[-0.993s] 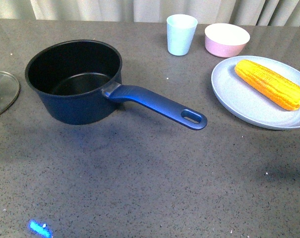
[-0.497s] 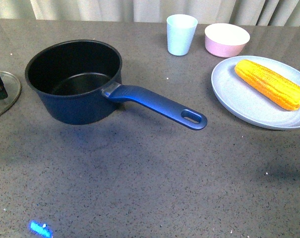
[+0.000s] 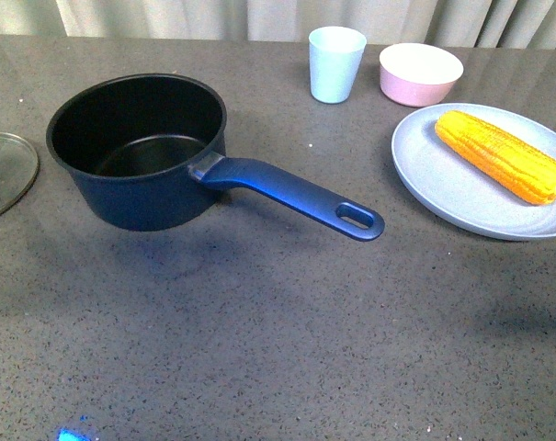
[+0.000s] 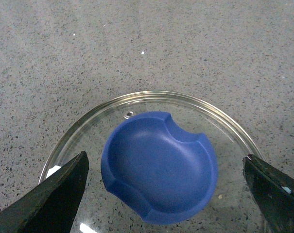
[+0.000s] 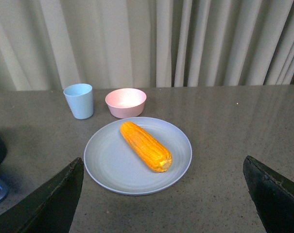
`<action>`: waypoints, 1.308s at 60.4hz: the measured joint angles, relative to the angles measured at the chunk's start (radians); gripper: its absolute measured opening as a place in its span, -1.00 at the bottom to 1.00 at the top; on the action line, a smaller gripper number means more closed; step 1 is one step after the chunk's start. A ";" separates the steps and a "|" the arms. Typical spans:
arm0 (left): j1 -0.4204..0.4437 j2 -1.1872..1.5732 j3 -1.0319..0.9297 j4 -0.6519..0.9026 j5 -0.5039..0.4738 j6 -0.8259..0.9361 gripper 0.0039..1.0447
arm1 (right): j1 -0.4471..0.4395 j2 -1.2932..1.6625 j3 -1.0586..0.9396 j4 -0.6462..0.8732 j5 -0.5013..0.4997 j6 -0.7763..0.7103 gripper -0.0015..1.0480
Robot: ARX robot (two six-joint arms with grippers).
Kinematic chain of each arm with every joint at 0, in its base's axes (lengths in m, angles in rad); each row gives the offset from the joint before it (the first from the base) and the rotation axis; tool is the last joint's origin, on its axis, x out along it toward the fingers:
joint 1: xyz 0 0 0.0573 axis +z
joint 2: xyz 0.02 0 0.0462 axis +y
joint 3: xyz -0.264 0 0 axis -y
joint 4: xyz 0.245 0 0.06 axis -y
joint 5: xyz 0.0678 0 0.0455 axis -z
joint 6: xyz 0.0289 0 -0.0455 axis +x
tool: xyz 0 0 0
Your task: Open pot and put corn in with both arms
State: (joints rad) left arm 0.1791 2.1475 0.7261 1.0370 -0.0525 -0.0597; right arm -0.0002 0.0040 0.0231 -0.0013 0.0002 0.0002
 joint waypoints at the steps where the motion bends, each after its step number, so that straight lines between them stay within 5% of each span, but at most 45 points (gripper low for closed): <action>1: 0.000 -0.004 -0.003 -0.001 0.000 0.001 0.84 | 0.000 0.000 0.000 0.000 0.000 0.000 0.83; 33: -0.012 -0.381 -0.100 -0.132 0.048 -0.017 0.82 | 0.000 0.000 0.000 0.000 0.000 0.000 0.83; 37: -0.014 -0.424 -0.163 0.028 0.166 0.013 0.59 | 0.000 0.000 0.000 0.000 0.000 0.000 0.83; 42: -0.047 -0.507 -0.257 0.132 0.171 0.032 0.32 | 0.000 0.000 0.000 0.000 0.000 0.000 0.83; 66: -0.143 -0.827 -0.536 0.083 0.060 0.048 -0.98 | 0.000 0.000 0.000 0.000 0.000 0.000 0.83; 79: -0.177 -0.993 -0.615 -0.008 0.054 0.049 -0.97 | 0.000 0.000 0.000 0.000 0.000 0.000 0.83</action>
State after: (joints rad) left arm 0.0025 1.1542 0.1112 1.0286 0.0013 -0.0105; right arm -0.0002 0.0040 0.0231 -0.0013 0.0002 0.0002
